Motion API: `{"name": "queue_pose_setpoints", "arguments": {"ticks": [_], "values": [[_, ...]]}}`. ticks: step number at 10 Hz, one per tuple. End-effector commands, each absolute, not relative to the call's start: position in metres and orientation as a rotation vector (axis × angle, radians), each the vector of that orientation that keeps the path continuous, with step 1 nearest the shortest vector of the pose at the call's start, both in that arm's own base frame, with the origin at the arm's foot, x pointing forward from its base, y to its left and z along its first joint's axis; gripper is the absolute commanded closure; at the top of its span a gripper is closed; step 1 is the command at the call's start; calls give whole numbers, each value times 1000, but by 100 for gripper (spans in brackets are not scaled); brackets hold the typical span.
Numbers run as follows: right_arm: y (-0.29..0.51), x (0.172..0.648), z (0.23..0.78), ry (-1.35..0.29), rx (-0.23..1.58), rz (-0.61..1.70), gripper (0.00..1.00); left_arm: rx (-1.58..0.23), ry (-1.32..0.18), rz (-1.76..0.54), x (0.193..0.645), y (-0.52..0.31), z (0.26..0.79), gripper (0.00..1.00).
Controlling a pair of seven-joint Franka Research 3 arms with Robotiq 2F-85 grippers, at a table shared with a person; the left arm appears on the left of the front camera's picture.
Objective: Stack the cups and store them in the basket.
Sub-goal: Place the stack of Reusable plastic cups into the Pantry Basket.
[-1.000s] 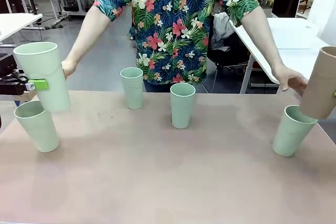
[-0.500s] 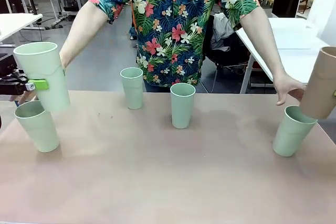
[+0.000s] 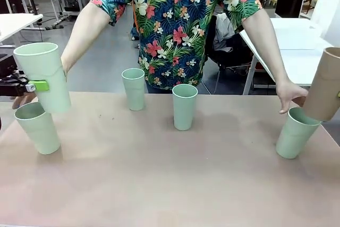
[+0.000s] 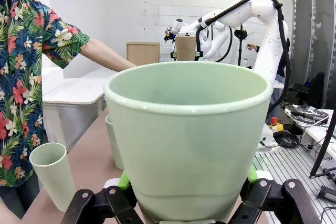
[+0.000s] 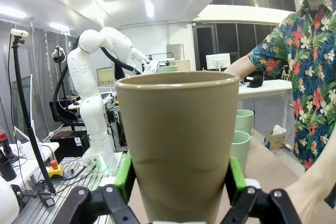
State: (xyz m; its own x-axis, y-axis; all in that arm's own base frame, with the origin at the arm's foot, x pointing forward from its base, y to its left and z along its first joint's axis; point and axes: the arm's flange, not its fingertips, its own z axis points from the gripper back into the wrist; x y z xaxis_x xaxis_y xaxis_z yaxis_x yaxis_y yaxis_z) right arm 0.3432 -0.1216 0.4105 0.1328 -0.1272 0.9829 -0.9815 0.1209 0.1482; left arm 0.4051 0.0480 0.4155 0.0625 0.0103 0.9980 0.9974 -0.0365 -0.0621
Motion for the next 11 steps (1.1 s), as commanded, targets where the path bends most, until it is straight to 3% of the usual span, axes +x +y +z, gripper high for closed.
{"name": "queue_pose_setpoints", "arguments": {"ticks": [1,11], "values": [[-121,344,411,-1255,1247,962,14,-1271,-1157,-1183,405,48,418,13],[-121,344,411,-1255,1247,962,14,-1271,-1157,-1183,405,48,418,13]]}}
